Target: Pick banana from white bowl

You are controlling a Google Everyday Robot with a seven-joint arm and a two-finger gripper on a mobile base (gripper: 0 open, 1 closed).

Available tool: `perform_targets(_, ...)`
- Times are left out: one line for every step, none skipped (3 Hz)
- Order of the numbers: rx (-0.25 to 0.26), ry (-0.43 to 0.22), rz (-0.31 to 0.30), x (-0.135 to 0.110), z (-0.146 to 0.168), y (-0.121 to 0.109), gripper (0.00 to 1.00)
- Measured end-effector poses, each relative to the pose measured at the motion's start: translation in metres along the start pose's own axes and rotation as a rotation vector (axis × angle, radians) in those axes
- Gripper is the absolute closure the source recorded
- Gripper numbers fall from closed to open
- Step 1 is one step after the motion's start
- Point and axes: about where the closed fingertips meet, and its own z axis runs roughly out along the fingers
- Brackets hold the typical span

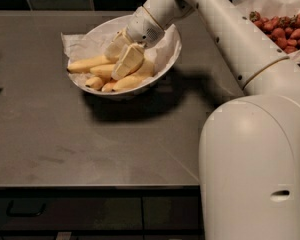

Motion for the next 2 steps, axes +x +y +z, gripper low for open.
perform_targets(-0.002, 0.012, 0.001, -0.0012, 0.0018, -0.0015, 0.39)
perform_targets(-0.004, 0.022, 0.003, -0.0023, 0.0033, -0.0027, 0.40)
